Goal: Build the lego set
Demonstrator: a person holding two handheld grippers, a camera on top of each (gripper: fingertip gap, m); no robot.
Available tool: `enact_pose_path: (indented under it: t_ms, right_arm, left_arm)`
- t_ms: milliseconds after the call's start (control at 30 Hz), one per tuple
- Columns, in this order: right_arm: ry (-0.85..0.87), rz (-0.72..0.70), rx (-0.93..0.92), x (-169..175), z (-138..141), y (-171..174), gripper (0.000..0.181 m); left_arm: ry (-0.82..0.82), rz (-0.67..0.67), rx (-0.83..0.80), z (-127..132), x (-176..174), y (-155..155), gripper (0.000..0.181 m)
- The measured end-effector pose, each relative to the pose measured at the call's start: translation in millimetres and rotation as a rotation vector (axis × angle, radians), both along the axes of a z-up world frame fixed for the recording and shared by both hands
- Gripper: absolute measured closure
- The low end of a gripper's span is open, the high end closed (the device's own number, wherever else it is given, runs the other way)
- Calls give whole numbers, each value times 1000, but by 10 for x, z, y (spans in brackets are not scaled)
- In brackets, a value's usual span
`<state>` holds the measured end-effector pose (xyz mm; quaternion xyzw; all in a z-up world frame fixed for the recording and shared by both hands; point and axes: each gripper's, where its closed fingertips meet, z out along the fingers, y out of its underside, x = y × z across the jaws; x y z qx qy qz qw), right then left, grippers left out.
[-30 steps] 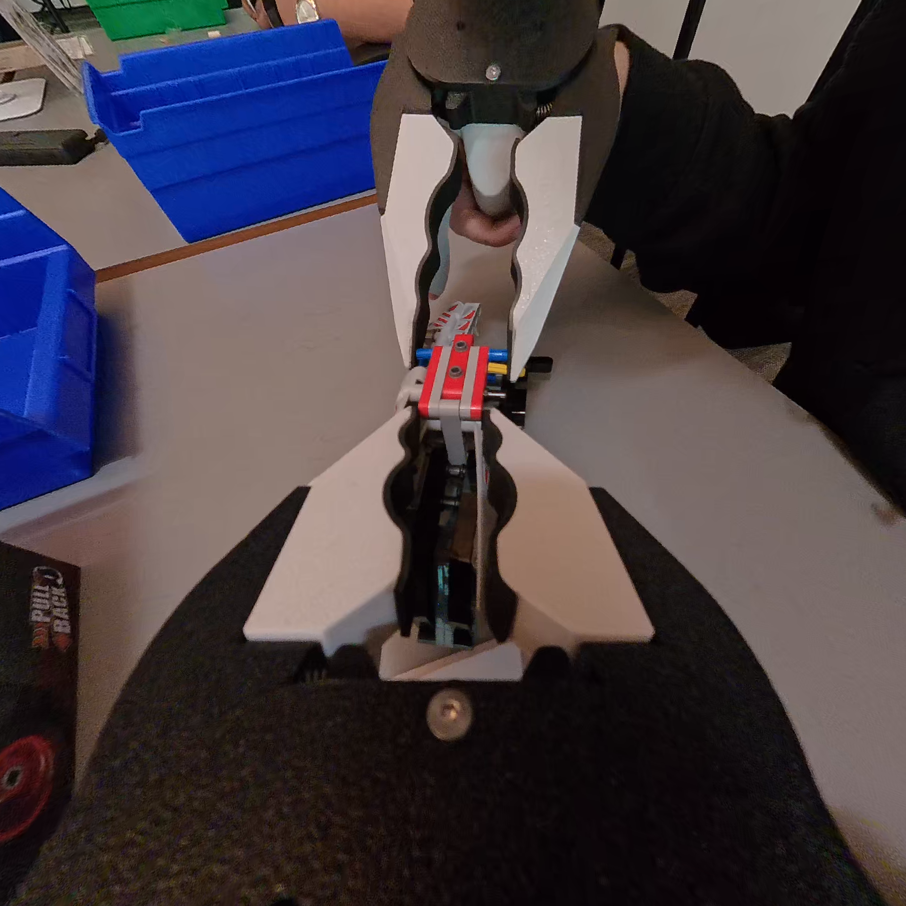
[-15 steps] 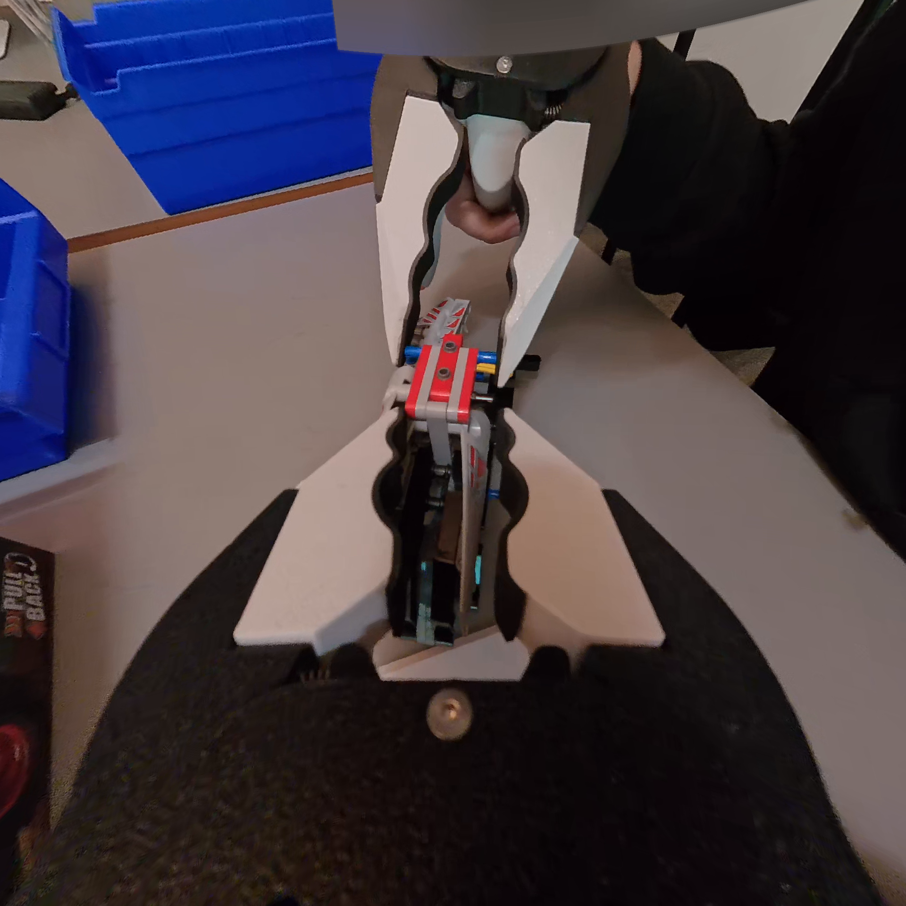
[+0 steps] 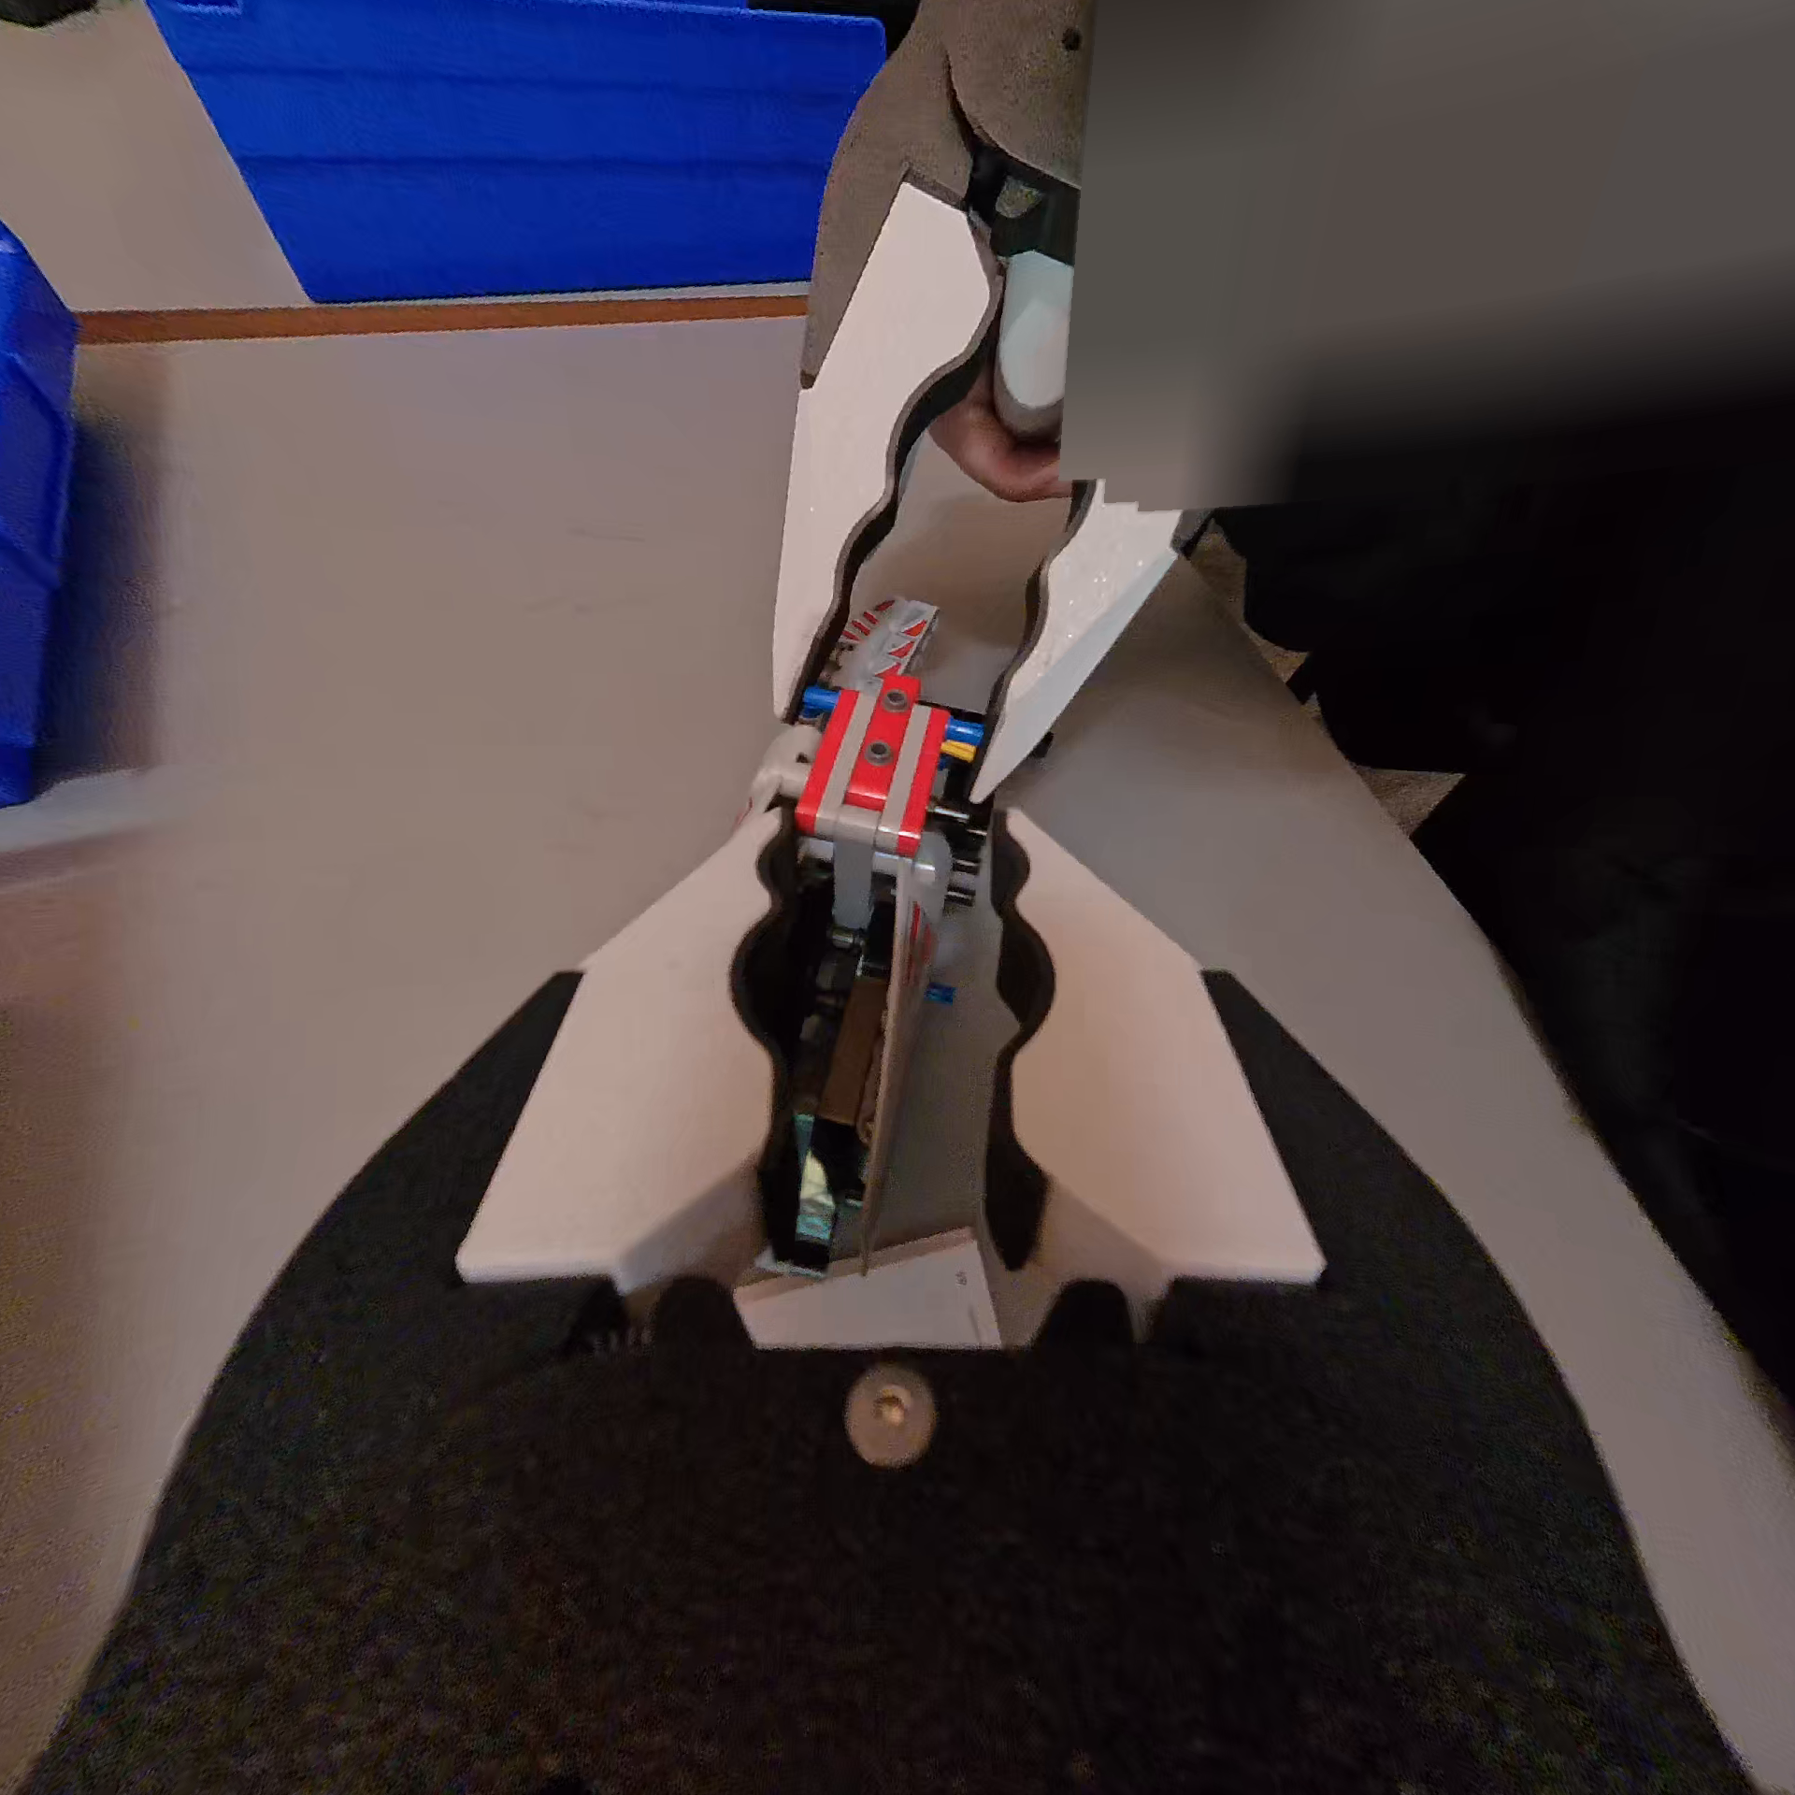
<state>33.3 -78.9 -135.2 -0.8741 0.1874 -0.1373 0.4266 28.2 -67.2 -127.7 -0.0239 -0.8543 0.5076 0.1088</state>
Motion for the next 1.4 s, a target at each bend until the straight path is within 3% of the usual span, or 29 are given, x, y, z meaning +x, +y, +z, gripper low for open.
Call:
enact_pose_path:
  t_ms: [767,933,1000,1200,1333,1400]
  right_arm:
    - [5,-15,3,2,-8,-15,141]
    - [3,-22,17,16,0,-19,141]
    - [-6,-19,5,6,-2,-22,140]
    - [-62,-9,16,-2,100,-58,121]
    - [-34,34,119,28,72,47,119]
    - [-58,36,130,79,53,79,132]
  left_arm:
    - [-23,9,-21,-11,33,-21,149]
    - [-114,-4,10,54,19,44,128]
    - [-157,52,0,179,101,113,121]
    - [-192,307,-55,488,228,573,126]
    - [-177,512,-61,451,228,1093,131]
    - [-148,598,-57,357,194,1359,132]
